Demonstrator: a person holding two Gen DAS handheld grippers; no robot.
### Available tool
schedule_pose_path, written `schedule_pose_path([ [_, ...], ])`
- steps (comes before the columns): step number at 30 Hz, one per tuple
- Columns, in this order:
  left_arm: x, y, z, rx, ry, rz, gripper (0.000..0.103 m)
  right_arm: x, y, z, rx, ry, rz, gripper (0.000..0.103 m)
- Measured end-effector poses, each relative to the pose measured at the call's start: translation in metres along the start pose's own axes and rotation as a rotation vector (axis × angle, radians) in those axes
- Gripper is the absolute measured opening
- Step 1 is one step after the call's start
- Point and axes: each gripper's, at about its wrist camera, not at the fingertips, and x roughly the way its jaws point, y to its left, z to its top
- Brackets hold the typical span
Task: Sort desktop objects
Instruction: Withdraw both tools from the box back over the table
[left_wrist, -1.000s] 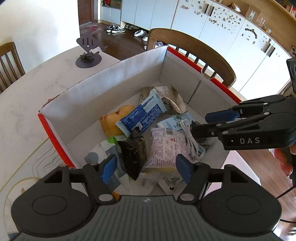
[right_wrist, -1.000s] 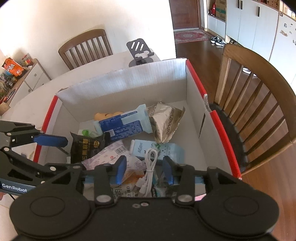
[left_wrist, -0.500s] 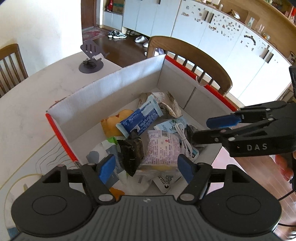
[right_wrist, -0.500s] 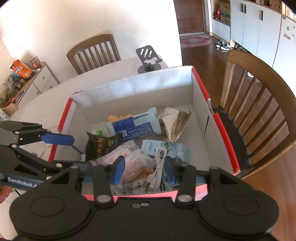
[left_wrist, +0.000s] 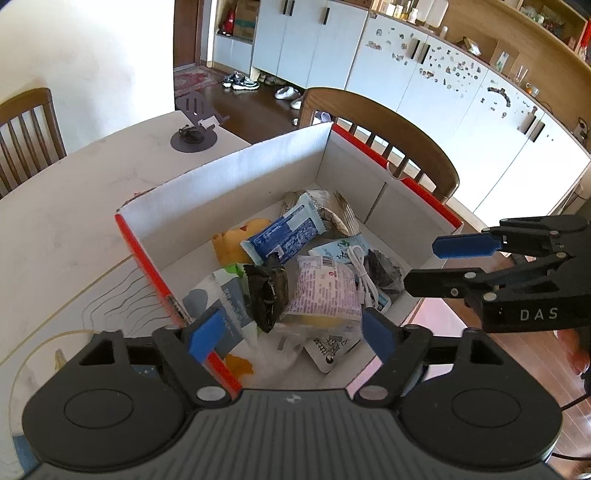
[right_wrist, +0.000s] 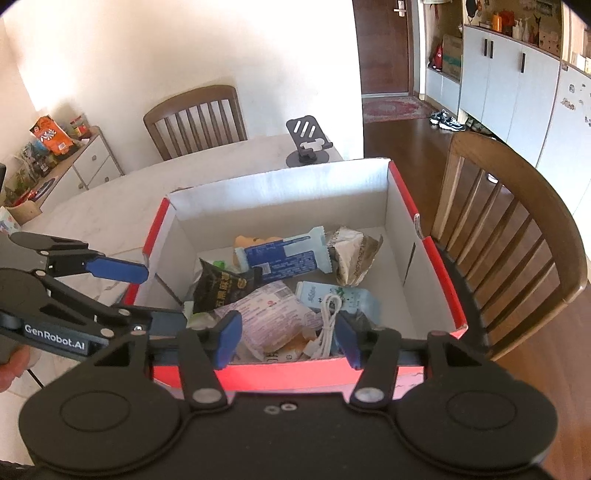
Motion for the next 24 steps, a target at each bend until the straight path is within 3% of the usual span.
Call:
schedule_pose_path([
  [5, -0.011, 0.001, -0.008, 0.007, -0.020, 0.010, 0.087, -0.009, 0.007, -0.007, 0.012, -0.032, 0.004, 0.065],
  [10, -0.023, 0.005, -0.019, -0.009, -0.041, 0.014, 0.090, -0.019, 0.017, -0.015, 0.016, -0.065, 0.013, 0.079],
  [13, -0.032, 0.008, -0.026, -0.025, -0.073, 0.005, 0.102, -0.023, 0.023, -0.020, 0.024, -0.082, 0.008, 0.082],
  [24, -0.063, 0.005, -0.046, -0.037, -0.127, 0.011, 0.102, -0.036, 0.042, -0.037, 0.041, -0.113, -0.023, 0.088],
])
